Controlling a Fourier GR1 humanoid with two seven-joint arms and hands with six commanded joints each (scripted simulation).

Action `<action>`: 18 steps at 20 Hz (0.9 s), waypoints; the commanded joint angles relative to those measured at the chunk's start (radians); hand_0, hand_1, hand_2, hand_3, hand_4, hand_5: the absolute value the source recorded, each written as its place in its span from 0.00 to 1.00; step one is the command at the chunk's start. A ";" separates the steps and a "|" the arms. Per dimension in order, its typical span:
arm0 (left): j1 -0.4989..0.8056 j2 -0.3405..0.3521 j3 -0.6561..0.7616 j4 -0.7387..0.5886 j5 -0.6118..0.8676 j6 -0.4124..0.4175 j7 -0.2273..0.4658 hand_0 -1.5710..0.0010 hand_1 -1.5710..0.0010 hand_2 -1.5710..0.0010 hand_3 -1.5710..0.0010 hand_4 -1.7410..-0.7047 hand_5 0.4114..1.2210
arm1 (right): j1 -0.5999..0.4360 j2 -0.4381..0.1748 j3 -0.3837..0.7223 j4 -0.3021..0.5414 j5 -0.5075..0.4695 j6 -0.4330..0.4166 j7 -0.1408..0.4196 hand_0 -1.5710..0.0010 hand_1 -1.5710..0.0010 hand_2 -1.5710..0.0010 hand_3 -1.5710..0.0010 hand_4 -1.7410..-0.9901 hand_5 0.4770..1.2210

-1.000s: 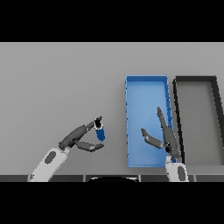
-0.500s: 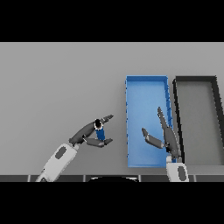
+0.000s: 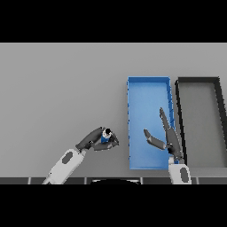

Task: Pick up the blue pipe and place it into the blue bin.

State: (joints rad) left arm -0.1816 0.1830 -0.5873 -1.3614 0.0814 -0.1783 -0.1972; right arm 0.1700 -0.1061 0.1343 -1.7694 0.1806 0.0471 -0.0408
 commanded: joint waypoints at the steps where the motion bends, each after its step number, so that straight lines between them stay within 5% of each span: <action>1: 0.002 -0.002 -0.004 -0.001 -0.007 0.009 -0.003 0.14 0.12 0.11 0.16 0.07 0.91 | -0.011 0.006 0.004 0.002 0.000 0.000 0.009 1.00 1.00 1.00 1.00 0.73 0.17; 8: -0.027 -0.031 0.011 -0.130 0.029 0.048 0.011 0.03 0.02 0.02 0.07 0.02 0.98 | -0.012 -0.008 -0.009 0.009 0.001 -0.001 0.000 1.00 1.00 1.00 1.00 0.75 0.17; 18: -0.052 -0.023 -0.022 -0.257 0.029 0.042 0.160 0.00 0.00 0.00 0.05 0.00 1.00 | 0.000 -0.010 -0.017 0.006 0.010 -0.017 -0.019 1.00 1.00 1.00 1.00 0.82 0.17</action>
State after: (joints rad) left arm -0.2336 0.1601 -0.6093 -1.6189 0.1119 -0.1386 -0.0377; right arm 0.1702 -0.1157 0.1175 -1.7630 0.1903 0.0305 -0.0597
